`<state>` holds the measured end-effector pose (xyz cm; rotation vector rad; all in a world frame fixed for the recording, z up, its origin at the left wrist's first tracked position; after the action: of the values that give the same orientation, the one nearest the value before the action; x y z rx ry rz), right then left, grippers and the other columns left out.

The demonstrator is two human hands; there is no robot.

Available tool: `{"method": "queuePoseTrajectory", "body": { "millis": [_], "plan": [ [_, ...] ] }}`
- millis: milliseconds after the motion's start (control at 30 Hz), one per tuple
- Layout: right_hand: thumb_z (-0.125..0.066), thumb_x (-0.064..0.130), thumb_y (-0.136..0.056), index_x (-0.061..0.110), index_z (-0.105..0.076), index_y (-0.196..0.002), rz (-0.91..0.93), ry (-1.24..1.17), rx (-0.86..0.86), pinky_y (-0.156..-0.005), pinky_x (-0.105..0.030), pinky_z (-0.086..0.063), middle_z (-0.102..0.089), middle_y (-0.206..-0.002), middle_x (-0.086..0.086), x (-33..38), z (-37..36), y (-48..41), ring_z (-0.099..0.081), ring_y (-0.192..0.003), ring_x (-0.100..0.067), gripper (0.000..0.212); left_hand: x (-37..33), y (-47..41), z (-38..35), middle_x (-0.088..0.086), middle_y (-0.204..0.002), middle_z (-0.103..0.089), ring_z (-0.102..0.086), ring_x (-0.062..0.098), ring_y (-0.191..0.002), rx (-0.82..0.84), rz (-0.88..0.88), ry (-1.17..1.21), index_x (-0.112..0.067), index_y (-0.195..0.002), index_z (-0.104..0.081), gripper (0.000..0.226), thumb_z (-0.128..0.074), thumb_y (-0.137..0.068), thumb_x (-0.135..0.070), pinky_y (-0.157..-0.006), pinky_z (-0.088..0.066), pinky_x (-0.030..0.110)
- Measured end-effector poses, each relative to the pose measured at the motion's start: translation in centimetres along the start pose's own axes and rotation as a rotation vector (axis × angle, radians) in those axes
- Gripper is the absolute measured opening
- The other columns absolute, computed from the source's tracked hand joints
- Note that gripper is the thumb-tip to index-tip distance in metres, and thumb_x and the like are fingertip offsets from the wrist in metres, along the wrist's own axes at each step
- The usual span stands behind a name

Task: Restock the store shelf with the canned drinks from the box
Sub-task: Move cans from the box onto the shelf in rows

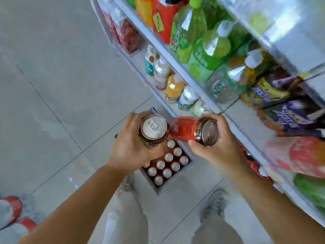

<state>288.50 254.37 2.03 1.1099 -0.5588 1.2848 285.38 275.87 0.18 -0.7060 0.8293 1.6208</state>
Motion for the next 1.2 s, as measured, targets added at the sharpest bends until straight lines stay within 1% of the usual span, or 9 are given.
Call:
{"method": "queuePoseTrajectory", "body": {
  "millis": [133, 300, 433, 567, 667, 767, 867, 1000, 1200],
  "plan": [
    [-0.076, 0.041, -0.053, 0.042, -0.050, -0.113, 0.061, -0.069, -0.130, -0.081, -0.036, -0.051, -0.065, -0.108, 0.006, 9.4, 6.9, 5.5, -0.066, -0.092, -0.017, 0.065, -11.0, 0.4, 5.6, -0.017, -0.113, -0.057, -0.055, -0.004, -0.105, -0.009, -0.164, -0.007, -0.030, -0.122, -0.055, 0.070, -0.077, -0.059, -0.051, -0.089, -0.039, 0.006],
    [-0.079, 0.007, -0.073, 0.031, -0.050, -0.113, 0.204, -0.159, -0.299, -0.060, -0.009, -0.048, -0.062, -0.097, 0.017, 17.5, 14.3, 12.1, -0.063, -0.077, 0.007, 0.054, -23.3, 1.4, 9.9, -0.026, -0.103, -0.064, -0.059, -0.008, -0.098, 0.011, -0.338, 0.016, -0.035, -0.120, -0.054, 0.066, -0.085, -0.061, -0.040, -0.085, -0.041, 0.006],
    [-0.084, 0.021, -0.070, 0.045, -0.046, -0.105, 0.278, -0.168, -0.465, -0.074, -0.014, -0.048, -0.059, -0.096, 0.027, 21.3, 19.6, 16.1, -0.061, -0.090, 0.005, 0.057, -31.8, 2.7, 11.3, -0.029, -0.099, -0.063, -0.061, -0.004, -0.096, 0.003, -0.503, 0.031, -0.050, -0.113, -0.048, 0.060, -0.069, -0.058, -0.057, -0.081, -0.043, 0.009],
    [-0.081, 0.023, -0.068, 0.043, -0.042, -0.102, 0.336, -0.139, -0.659, -0.069, -0.003, -0.042, -0.057, -0.095, 0.026, 23.6, 24.5, 20.2, -0.055, -0.087, 0.017, 0.056, -38.5, 4.2, 10.7, -0.031, -0.103, -0.063, -0.059, -0.010, -0.099, 0.030, -0.634, 0.119, -0.055, -0.106, -0.048, 0.054, -0.068, -0.056, -0.058, -0.080, -0.041, 0.006],
    [-0.084, 0.031, -0.063, 0.047, -0.044, -0.098, 0.347, -0.096, -0.812, -0.064, -0.006, -0.045, -0.057, -0.093, 0.037, 24.3, 27.9, 23.2, -0.061, -0.081, 0.008, 0.055, -42.8, 5.1, 9.6, -0.033, -0.105, -0.060, -0.057, -0.011, -0.099, 0.081, -0.731, 0.171, -0.051, -0.107, -0.051, 0.056, -0.068, -0.055, -0.058, -0.079, -0.038, 0.002],
    [-0.082, 0.028, -0.064, 0.044, -0.045, -0.092, 0.356, -0.085, -0.999, -0.057, -0.003, -0.041, -0.063, -0.079, 0.023, 24.5, 31.1, 25.7, -0.059, -0.069, 0.011, 0.049, -46.5, 5.7, 8.0, -0.031, -0.103, -0.063, -0.060, -0.009, -0.096, 0.119, -0.810, 0.210, -0.042, -0.111, -0.053, 0.059, -0.068, -0.056, -0.058, -0.079, -0.041, 0.005],
    [-0.078, 0.032, -0.065, 0.047, -0.043, -0.091, 0.359, -0.029, -1.121, -0.063, -0.004, -0.039, -0.059, -0.081, 0.035, 24.4, 34.2, 26.8, -0.056, -0.074, 0.015, 0.047, -49.1, 5.8, 6.2, -0.024, -0.101, -0.066, -0.062, -0.004, -0.095, 0.133, -0.845, 0.237, -0.043, -0.111, -0.054, 0.057, -0.071, -0.058, -0.057, -0.080, -0.046, 0.016],
    [-0.076, 0.041, -0.066, 0.047, -0.043, -0.097, 0.246, 0.102, -1.149, -0.074, -0.027, -0.042, -0.059, -0.084, 0.024, 23.9, 39.1, 26.4, -0.060, -0.083, -0.006, 0.046, -50.8, 5.7, 4.1, -0.025, -0.104, -0.065, -0.060, -0.004, -0.099, 0.135, -0.822, 0.300, -0.045, -0.111, -0.057, 0.055, -0.072, -0.059, -0.056, -0.082, -0.051, 0.028],
    [-0.069, 0.055, -0.072, 0.036, -0.047, -0.117, 0.004, 0.389, -0.980, -0.074, -0.031, -0.040, -0.060, -0.101, 0.008, 24.3, 44.4, 24.3, -0.056, -0.094, -0.020, 0.054, -52.4, 5.7, 3.0, -0.033, -0.101, -0.065, -0.062, -0.010, -0.095, 0.160, -0.822, 0.333, -0.046, -0.108, -0.057, 0.052, -0.071, -0.060, -0.056, -0.081, -0.053, 0.023]
  ]
}}
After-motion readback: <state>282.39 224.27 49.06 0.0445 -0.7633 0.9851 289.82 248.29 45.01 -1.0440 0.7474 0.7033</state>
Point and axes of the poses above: each hand's wrist, its own y-axis away from the middle knuckle, its own z-axis out of the back of the hand, x = y × z, the point moved 1 cm from there along -y, towards the middle knuckle
